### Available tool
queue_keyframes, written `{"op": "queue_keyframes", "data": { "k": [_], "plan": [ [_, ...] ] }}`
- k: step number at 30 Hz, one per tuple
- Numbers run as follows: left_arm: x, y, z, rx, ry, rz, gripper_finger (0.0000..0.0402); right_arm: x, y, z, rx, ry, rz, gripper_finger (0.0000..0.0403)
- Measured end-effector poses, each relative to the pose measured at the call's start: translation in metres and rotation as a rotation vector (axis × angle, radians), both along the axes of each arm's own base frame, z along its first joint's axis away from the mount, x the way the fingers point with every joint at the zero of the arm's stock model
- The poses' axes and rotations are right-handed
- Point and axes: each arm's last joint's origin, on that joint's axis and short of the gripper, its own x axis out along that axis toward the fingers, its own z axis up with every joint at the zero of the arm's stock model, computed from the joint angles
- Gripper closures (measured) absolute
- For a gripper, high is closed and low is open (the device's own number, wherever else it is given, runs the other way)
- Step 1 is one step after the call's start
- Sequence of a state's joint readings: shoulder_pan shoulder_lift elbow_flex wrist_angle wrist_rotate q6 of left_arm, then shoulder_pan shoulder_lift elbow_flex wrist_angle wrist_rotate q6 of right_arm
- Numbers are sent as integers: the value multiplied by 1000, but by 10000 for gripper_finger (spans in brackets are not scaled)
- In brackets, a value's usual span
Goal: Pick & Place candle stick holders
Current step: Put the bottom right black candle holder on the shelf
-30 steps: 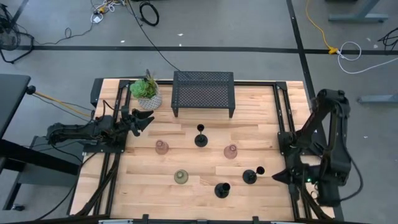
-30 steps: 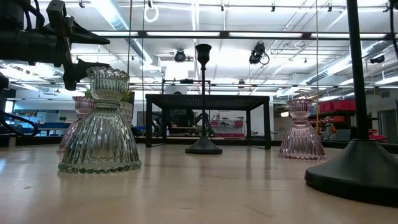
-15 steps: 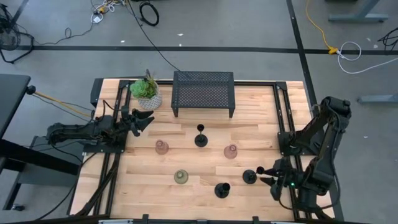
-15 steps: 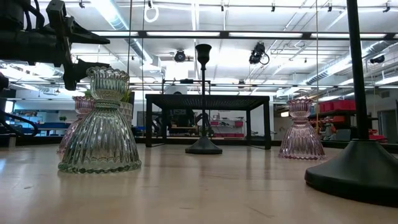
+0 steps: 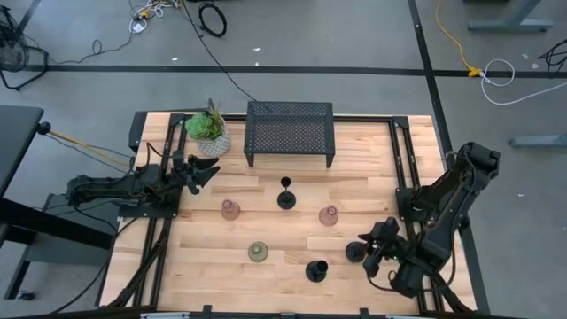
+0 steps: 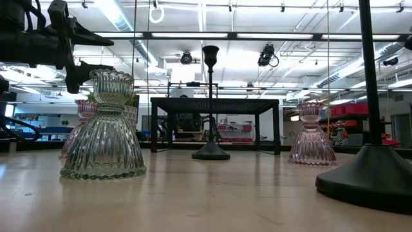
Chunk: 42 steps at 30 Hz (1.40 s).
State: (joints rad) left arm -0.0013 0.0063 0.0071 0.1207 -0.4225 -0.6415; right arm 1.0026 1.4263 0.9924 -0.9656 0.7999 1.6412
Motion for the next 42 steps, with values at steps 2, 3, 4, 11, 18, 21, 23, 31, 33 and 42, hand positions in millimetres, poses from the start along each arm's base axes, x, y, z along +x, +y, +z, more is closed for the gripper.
{"op": "queue_keyframes", "data": {
  "k": [2, 3, 4, 11, 18, 21, 23, 31, 33, 42],
  "plan": [
    [0, 0, 0, 0, 1, 0, 103, 2, -2, 1, 3, 11, 8, 306],
    [0, 0, 0, 0, 1, 0, 103, 3, -4, 2, 6, 16, 3, 306],
    [0, 0, 0, 1, 3, 0, 103, 3, -6, 3, 10, 26, -3, 306],
    [0, 0, -3, 1, 30, 0, 103, 1, -41, 39, -61, 71, -33, 306],
    [0, 0, -3, 26, 43, 12, 103, -4, -101, 140, -261, -23, 14, 306],
    [0, 0, -2, 42, 44, 16, 103, 6, -131, 169, -426, -23, 5, 306],
    [0, 0, -2, 45, 40, 17, 103, 17, -154, 186, -521, -33, -49, 306],
    [0, 1, -1, 44, 29, 25, 103, 71, -258, 228, -649, -327, -50, 306],
    [0, 1, 0, 44, 26, 25, 103, 83, -286, 214, -617, -259, -64, 306],
    [0, 1, 0, 40, 20, 24, 103, 132, -370, 174, -440, -170, -66, 306]
  ]
}}
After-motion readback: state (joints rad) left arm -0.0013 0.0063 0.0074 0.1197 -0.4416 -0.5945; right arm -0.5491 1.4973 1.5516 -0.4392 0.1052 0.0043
